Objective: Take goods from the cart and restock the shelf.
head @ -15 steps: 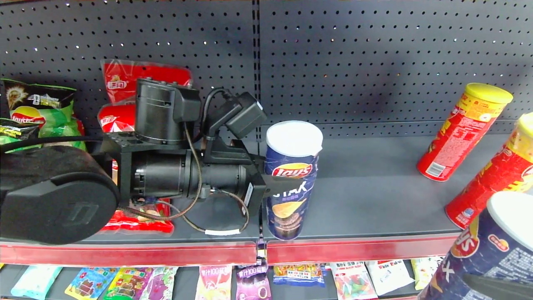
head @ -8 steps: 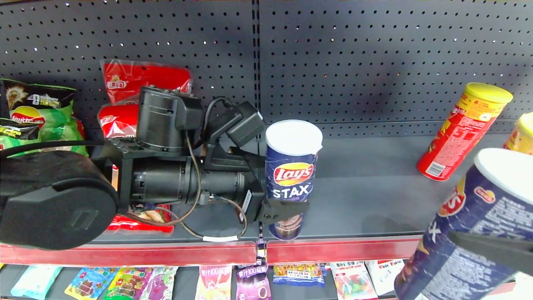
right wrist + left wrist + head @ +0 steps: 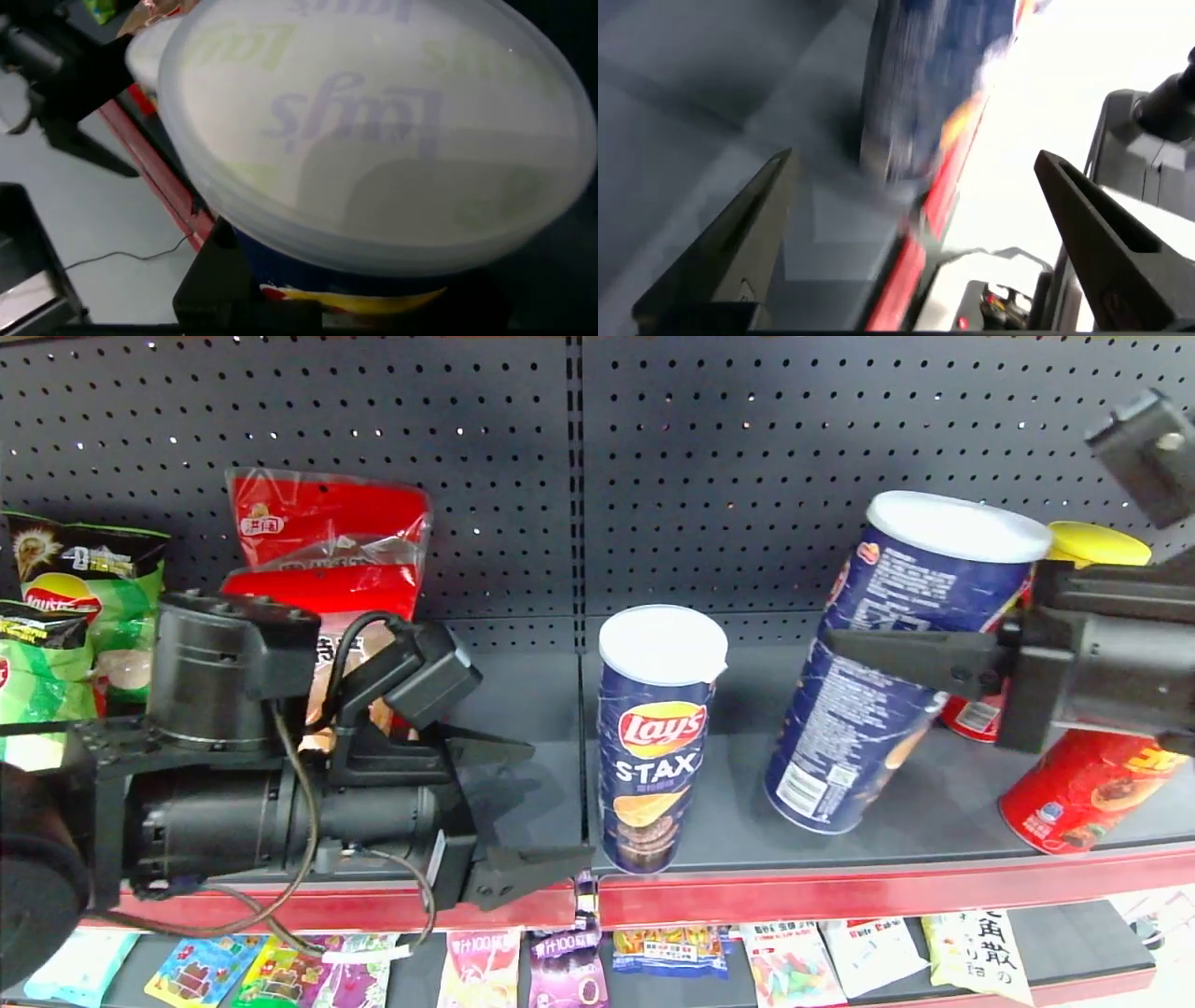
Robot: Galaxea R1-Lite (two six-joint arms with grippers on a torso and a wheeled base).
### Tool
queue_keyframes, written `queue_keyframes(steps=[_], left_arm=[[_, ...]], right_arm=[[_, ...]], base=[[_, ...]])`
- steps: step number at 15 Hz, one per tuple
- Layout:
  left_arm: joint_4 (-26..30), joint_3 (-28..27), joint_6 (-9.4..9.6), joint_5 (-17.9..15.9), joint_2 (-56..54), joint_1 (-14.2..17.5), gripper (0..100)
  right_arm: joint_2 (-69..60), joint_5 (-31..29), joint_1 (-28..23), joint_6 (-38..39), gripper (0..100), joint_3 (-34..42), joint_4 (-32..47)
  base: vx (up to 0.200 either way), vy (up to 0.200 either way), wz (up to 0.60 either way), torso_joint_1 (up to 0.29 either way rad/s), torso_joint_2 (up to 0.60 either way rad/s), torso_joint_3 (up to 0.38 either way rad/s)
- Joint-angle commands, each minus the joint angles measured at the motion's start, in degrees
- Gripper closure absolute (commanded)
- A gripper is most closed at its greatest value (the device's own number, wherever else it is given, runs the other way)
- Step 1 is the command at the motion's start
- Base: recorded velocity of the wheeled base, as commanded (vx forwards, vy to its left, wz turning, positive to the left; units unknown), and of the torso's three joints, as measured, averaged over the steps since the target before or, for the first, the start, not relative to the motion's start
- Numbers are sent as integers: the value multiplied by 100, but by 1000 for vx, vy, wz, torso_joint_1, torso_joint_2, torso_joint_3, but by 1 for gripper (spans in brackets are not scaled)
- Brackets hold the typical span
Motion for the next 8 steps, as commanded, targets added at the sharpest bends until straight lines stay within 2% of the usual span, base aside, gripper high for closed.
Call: queue_keyframes(steps=[1,4,5,7,8], left_arm=[[-1,619,-3,-1,-724,246,0],[7,1138,-29,-19,-1287,571,0],[7,1164,-29,-19,-1331,598,0],[25,1331,-38,-19,-1656,668,0],[25,1331,-108,34,-1691,668,0]], right_arm=[[994,-44,-83,-14,100,-527,-166],[1697,8,-48,-41,100,-1186,-166],[1758,8,-39,-49,100,-1248,-166],[2400,35,31,-155,100,-1881,-166],[2620,35,31,-164,100,-2118,-166]], base=[[0,0,0,0,0,0],[0,0,0,0,0,0],[0,0,0,0,0,0],[0,0,0,0,0,0],[0,0,0,0,0,0]])
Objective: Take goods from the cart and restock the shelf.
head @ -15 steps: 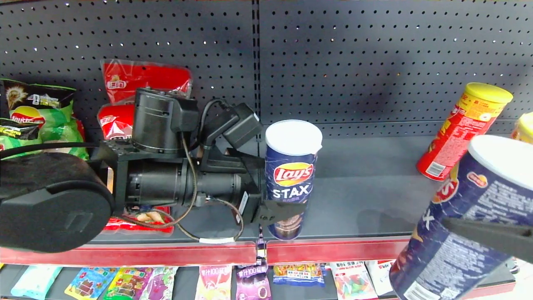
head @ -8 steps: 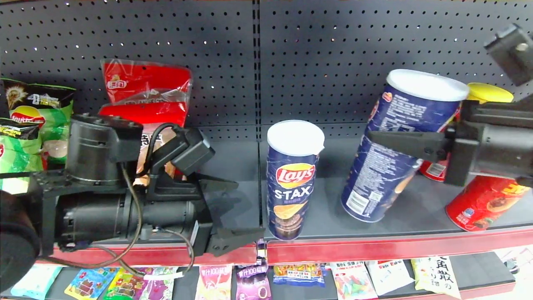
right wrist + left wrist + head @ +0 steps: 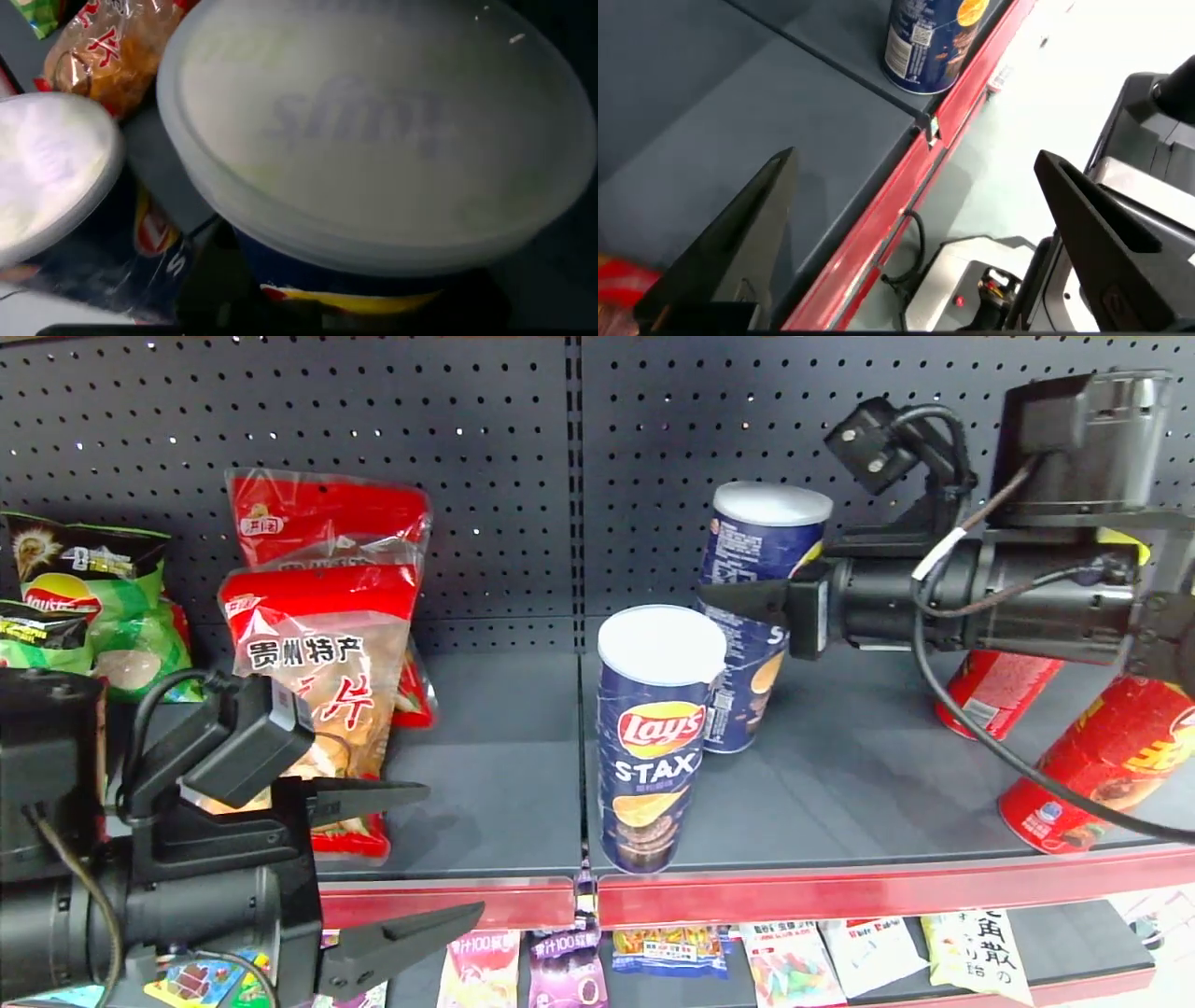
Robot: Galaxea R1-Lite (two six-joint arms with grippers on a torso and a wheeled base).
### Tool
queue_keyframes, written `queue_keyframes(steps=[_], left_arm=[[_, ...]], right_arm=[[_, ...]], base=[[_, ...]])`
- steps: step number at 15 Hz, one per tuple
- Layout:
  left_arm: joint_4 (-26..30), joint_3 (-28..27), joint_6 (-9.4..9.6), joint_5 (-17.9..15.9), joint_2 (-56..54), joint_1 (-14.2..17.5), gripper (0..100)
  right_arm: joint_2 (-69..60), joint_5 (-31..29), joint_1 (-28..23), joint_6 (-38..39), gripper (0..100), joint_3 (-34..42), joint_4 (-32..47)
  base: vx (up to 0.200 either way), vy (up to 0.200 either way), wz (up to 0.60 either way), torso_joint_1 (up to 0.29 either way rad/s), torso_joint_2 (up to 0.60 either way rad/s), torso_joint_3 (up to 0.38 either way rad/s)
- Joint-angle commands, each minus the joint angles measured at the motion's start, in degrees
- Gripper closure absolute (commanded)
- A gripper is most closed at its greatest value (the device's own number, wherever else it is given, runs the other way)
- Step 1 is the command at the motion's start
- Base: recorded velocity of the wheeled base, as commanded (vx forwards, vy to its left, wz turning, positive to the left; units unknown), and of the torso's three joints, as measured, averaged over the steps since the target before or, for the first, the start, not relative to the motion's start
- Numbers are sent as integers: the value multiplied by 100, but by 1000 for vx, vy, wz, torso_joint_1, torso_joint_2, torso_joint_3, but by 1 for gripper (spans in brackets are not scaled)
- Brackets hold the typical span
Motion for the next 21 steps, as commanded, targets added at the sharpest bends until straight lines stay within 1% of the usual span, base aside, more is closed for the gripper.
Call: queue_keyframes(steps=[1,2,3,5,15,16,18,21], left_arm=[[-17,75,-50,65,-311,52,0],[-17,110,-58,135,-390,78,0],[1,119,-102,135,-487,78,0],[1,110,-137,144,-530,87,0],[1,66,-164,144,-469,113,0],[1,84,-164,144,-460,113,0],[1,84,-173,144,-416,113,0],[-17,40,-173,144,-284,113,0]], right_arm=[[944,8,39,-26,100,-804,10],[1155,17,39,-26,100,-1059,10],[1348,17,39,-17,100,-1314,19],[1630,149,48,-17,100,-1595,19],[1753,184,39,1,100,-1533,19],[1744,193,39,1,0,-1525,19],[1638,184,48,9,0,-1419,27],[1208,175,39,9,0,-909,19]], base=[[0,0,0,0,0,0],[0,0,0,0,0,0],[0,0,0,0,0,0],[0,0,0,0,0,0],[0,0,0,0,0,0],[0,0,0,0,0,0],[0,0,0,0,0,0],[0,0,0,0,0,0]])
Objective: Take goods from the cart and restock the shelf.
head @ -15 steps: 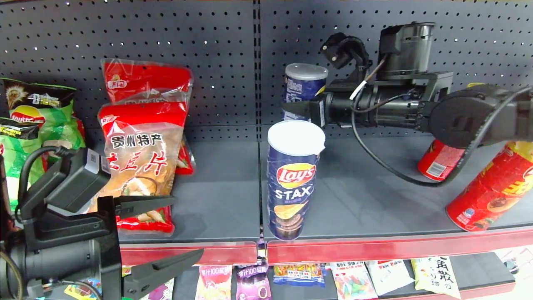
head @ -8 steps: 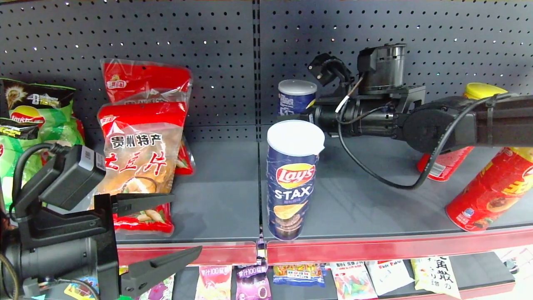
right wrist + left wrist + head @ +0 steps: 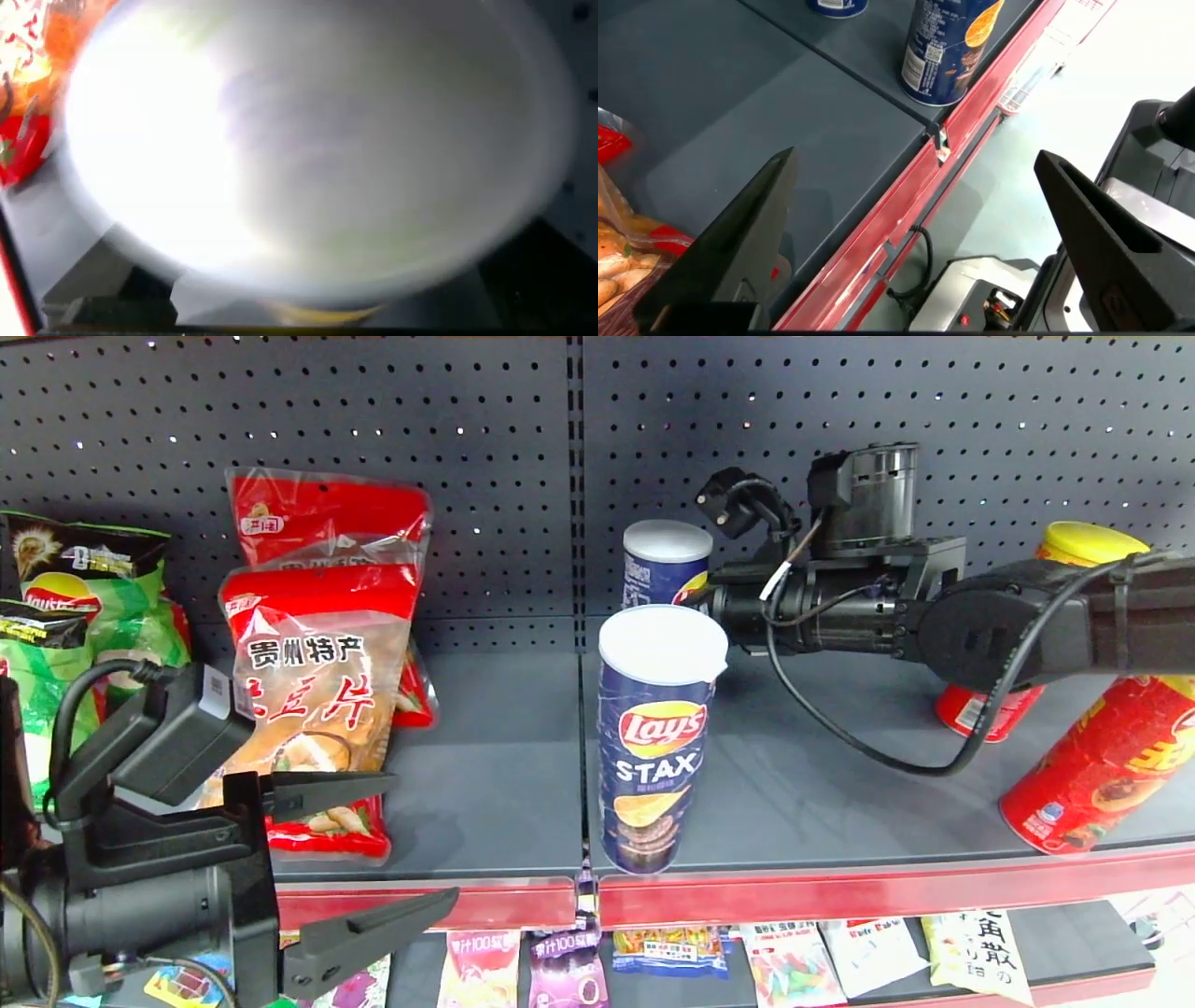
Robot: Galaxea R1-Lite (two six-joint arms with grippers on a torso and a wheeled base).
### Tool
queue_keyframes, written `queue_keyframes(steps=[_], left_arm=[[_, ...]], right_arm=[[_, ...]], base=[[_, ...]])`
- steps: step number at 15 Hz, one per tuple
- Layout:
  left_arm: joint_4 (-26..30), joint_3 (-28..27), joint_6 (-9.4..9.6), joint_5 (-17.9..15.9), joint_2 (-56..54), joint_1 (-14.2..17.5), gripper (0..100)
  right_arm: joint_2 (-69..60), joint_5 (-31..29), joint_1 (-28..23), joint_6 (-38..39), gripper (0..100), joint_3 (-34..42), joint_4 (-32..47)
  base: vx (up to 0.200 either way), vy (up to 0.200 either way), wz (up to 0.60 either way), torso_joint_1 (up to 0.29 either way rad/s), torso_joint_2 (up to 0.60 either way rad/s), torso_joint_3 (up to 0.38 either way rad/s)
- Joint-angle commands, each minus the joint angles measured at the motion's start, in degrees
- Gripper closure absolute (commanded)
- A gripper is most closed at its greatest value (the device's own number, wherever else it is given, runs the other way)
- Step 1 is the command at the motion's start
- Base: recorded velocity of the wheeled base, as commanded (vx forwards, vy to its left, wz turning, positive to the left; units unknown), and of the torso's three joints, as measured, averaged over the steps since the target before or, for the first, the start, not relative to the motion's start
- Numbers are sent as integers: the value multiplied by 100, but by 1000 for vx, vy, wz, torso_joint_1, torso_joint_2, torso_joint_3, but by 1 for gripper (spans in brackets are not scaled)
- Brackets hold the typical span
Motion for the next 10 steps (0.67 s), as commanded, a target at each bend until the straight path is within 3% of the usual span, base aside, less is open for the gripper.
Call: queue_keyframes(steps=[1,10], left_arm=[[-12,-33,2,-1,102,2,0],[-12,-296,11,130,761,11,0]], right_arm=[[-423,-14,-2,-5,0,337,-11],[-2436,-436,-134,118,0,2904,-28]], base=[[0,0,0,0,0,0],[0,0,0,0,0,0]])
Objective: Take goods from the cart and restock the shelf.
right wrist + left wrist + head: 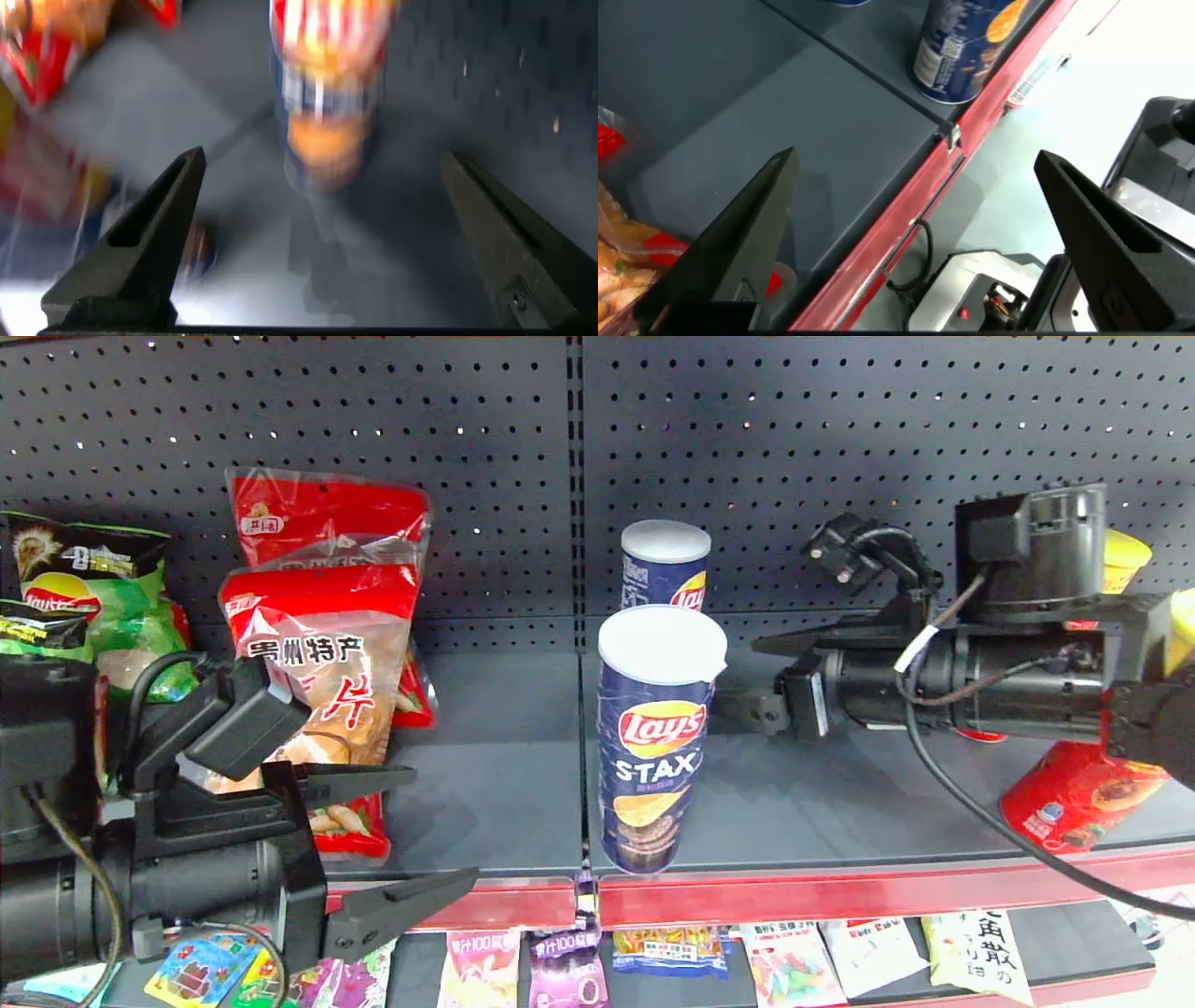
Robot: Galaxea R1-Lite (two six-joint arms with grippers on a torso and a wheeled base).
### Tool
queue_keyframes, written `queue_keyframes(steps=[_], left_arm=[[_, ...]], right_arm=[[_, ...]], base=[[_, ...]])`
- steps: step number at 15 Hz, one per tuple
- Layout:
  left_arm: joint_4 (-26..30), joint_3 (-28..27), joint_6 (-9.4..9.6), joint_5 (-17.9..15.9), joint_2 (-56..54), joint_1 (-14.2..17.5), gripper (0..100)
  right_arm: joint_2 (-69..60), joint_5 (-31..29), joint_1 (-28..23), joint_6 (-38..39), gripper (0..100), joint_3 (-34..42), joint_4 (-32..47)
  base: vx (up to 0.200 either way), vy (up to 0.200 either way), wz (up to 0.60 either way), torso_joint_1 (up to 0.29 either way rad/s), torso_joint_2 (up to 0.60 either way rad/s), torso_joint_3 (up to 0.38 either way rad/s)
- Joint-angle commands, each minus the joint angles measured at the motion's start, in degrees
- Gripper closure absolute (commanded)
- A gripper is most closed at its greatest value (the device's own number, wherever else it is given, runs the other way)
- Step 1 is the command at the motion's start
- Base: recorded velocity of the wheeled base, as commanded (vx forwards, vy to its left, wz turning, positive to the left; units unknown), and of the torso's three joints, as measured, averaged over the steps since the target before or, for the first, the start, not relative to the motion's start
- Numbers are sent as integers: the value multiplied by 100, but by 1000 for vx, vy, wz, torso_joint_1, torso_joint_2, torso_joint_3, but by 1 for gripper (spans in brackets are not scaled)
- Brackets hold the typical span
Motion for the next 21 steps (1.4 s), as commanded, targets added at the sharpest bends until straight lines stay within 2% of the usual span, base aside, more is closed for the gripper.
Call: queue_keyframes(steps=[1,2,3,5,7,8,13,16,21], left_arm=[[-10,-128,11,36,409,3,0],[-10,-128,11,36,409,3,0],[-19,-312,2,159,779,3,0],[-37,-550,11,212,1121,-6,0],[-212,-796,55,511,1657,-94,0],[-318,-849,55,546,1816,-182,0],[-371,-1139,55,555,2290,-454,0],[-371,-1393,55,546,2475,-516,0],[-371,-1464,55,537,2563,-586,0]], right_arm=[[-912,-28,-40,20,0,784,1],[-912,-28,-40,20,0,784,1],[-1448,-28,-22,20,0,1338,10],[-2010,-19,-22,20,0,1918,10],[-2801,-1,-14,29,0,2542,19],[-3038,-1,-14,29,0,2691,19],[-3452,-19,-49,178,0,2797,45],[-3460,-19,-110,178,0,2788,45],[-3416,-19,-172,187,0,2762,45]], base=[[0,0,0,0,0,0],[0,0,0,0,0,0],[0,0,0,0,0,0],[0,0,0,0,0,0],[0,0,0,0,0,0],[0,0,0,0,0,0],[0,0,0,0,0,0],[0,0,0,0,0,0],[0,0,0,0,0,0]])
